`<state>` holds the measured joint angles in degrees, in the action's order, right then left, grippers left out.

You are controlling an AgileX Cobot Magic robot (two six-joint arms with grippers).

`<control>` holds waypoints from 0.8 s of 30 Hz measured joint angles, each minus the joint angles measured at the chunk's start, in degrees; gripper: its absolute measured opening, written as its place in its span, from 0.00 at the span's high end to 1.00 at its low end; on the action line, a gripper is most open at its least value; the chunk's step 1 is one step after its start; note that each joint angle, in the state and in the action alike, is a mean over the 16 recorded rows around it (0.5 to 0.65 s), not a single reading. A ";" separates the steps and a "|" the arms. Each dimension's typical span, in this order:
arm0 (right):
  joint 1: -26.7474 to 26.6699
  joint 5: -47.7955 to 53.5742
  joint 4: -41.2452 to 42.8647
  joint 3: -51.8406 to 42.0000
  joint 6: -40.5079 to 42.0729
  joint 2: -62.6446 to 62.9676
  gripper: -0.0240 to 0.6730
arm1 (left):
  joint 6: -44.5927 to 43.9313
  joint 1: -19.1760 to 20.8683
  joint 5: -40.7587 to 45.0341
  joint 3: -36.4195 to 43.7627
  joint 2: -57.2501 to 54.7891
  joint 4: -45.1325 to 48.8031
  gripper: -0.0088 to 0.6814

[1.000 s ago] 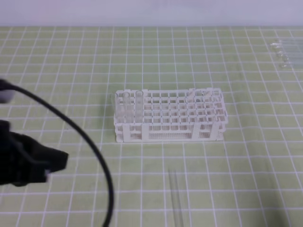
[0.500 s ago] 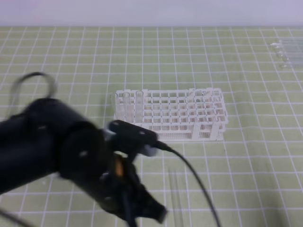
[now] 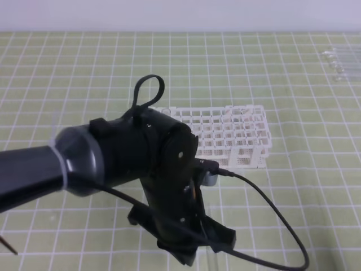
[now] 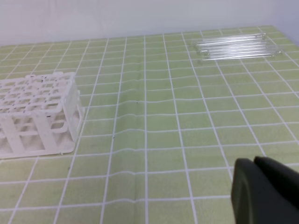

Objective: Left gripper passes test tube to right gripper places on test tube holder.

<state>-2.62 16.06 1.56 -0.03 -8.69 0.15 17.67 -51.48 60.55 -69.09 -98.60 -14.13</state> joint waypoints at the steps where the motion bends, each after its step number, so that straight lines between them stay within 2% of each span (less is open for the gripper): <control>1: 0.00 0.00 0.00 0.00 0.00 0.00 0.97 | 0.33 0.00 0.01 -0.23 -0.49 -0.56 0.97; 12: 0.00 0.00 0.00 0.00 0.00 0.00 0.97 | 1.34 -0.03 -2.40 -0.68 -3.36 -5.69 0.94; 24: 0.00 0.00 0.00 0.00 0.00 0.00 0.97 | 1.65 -0.19 -6.24 -0.96 -6.57 -6.70 0.93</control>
<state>-2.62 16.06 1.56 -0.03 -8.69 0.15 19.33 -51.67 54.31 -70.05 -105.17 -20.83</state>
